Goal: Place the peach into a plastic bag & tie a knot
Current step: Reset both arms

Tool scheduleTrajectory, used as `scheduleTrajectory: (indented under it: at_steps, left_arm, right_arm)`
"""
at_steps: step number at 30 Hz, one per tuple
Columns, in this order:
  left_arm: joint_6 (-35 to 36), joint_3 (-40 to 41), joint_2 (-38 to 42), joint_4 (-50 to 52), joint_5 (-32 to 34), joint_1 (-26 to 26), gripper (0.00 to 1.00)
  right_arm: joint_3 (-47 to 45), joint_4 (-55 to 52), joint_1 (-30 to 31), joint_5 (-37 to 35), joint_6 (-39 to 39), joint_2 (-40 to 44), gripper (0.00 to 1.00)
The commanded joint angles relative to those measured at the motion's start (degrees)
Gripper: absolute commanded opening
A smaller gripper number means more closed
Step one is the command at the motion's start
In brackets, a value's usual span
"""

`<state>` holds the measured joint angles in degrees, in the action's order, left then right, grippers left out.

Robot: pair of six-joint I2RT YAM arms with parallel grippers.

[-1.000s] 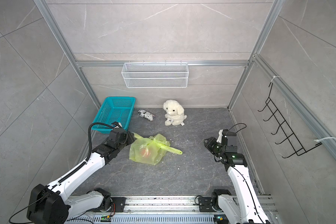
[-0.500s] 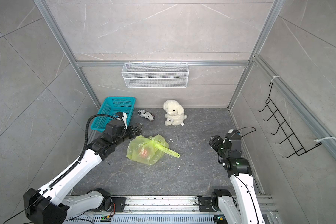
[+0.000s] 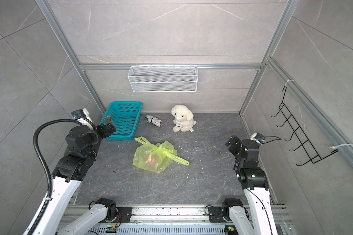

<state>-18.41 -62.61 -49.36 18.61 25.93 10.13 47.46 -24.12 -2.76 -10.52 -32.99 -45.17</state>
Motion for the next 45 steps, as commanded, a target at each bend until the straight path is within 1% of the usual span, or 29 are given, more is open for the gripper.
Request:
scheduleTrajectory:
  at_steps: [1,3,4,5,7,9,11,14,16,18,19,20,21,24,28,30,31,32,33,34,35,36,38,40,41,42,43,44,45]
  left_arm:
    - [-2.89,7.95,0.51,-6.04,-4.37,-7.38,1.00]
    - [-4.38,11.81,-1.09,-7.56,-5.69,-11.71,1.00]
    - [-3.43,14.21,-2.29,-9.51,-6.85,-13.95,1.00]
    - [-3.27,16.85,-3.64,-11.74,-6.61,-15.37,0.99]
    - [-2.07,21.59,-5.30,-17.29,-3.56,-16.10,0.99]
    - [1.71,26.74,-7.09,-24.18,-2.68,-16.12,0.99]
    - [3.11,29.83,-8.95,-28.57,-3.19,-16.84,0.99]
    - [7.38,31.03,-12.51,-32.26,-6.98,-16.90,0.99]
    - [8.22,31.74,-15.43,-33.97,-7.26,-16.95,0.99]
    - [9.04,32.60,-18.54,-36.09,-7.38,-16.91,0.99]
    - [9.34,32.97,-20.11,-37.09,-8.02,-16.92,0.99]
    - [9.28,33.11,-21.50,-37.45,-9.03,-16.92,0.99]
    - [9.32,33.23,-22.84,-38.12,-10.11,-16.90,0.99]
    - [9.14,34.29,-26.55,-41.37,-12.37,-16.98,0.99]
    - [9.78,36.01,-29.21,-47.69,-13.52,-16.95,1.00]
    - [10.82,38.59,-29.96,-54.96,-16.13,-16.90,1.00]
    - [10.69,38.93,-30.59,-55.82,-16.02,-16.81,1.00]
    - [10.61,39.26,-31.00,-57.24,-16.03,-16.85,1.00]
    - [10.81,39.21,-30.64,-56.30,-16.64,-16.81,1.00]
    - [11.23,40.01,-30.62,-57.94,-17.24,-16.78,1.00]
    - [12.15,41.39,-30.53,-60.26,-17.48,-16.08,1.00]
    - [13.34,42.62,-30.92,-63.07,-16.62,-14.78,1.00]
    - [15.12,45.84,-33.38,-71.45,-15.87,-13.08,1.00]
    - [16.62,45.96,-34.81,-72.82,-17.24,-12.18,1.00]
    - [18.00,45.70,-35.72,-73.50,-17.03,-11.13,1.00]
    - [19.79,45.15,-37.06,-74.28,-15.21,-9.55,1.00]
    - [19.99,44.35,-37.26,-72.87,-14.92,-8.87,1.00]
    - [19.58,43.58,-36.64,-70.19,-15.40,-9.14,1.00]
    - [19.47,43.34,-36.88,-70.41,-15.80,-9.50,1.00]
  right_arm:
    - [-6.77,17.28,0.05,7.64,7.80,-5.78,1.00]
    - [-9.82,23.94,0.13,7.88,9.64,-9.28,1.00]
    - [-10.99,26.51,0.13,7.90,11.96,-11.22,1.00]
    - [-11.64,28.20,0.30,8.14,15.31,-12.99,1.00]
    - [-13.10,30.75,0.74,7.01,19.18,-15.71,1.00]
    - [-15.25,34.51,1.01,6.44,20.43,-17.48,1.00]
    - [-17.60,38.80,1.50,5.77,21.52,-18.90,1.00]
    - [-20.22,43.58,2.97,2.16,24.04,-21.58,1.00]
    - [-22.06,48.00,4.12,0.18,24.75,-24.57,1.00]
    - [-24.33,54.87,5.08,-0.20,25.18,-28.34,1.00]
    - [-25.75,60.11,5.92,-0.37,25.72,-30.54,1.00]
    - [-25.50,61.71,6.97,-1.00,26.91,-31.85,1.00]
    - [-24.55,59.53,7.67,-1.26,28.22,-31.85,1.00]
    - [-24.61,64.55,9.13,-0.90,31.42,-35.12,1.00]
    - [-26.00,71.35,9.49,-3.12,31.08,-39.04,1.00]
    - [-27.43,74.48,9.53,-2.78,31.14,-39.72,1.00]
    - [-28.37,76.22,9.55,-2.20,31.30,-40.21,1.00]
    - [-30.69,84.28,9.58,-2.14,31.68,-42.37,1.00]
    - [-32.74,89.53,9.53,-2.13,32.05,-43.60,1.00]
    - [-34.08,89.05,9.54,-1.98,31.82,-42.01,1.00]
    - [-35.32,90.55,9.58,-1.78,31.84,-41.59,1.00]
    - [-36.95,94.88,9.53,-1.38,32.17,-42.65,1.00]
    - [-40.40,106.44,9.55,-1.32,32.20,-46.14,1.00]
    - [-40.73,104.87,9.63,0.23,32.80,-44.89,1.00]
    - [-40.71,106.42,9.77,-0.63,32.65,-45.95,1.00]
    - [-40.13,105.64,9.73,-0.83,32.58,-45.80,1.00]
    - [-39.86,105.30,9.72,-1.12,32.57,-45.87,1.00]
    - [-39.13,103.69,9.77,-1.46,32.48,-45.66,1.00]
    - [-37.55,99.13,9.72,-1.52,32.36,-44.64,1.00]
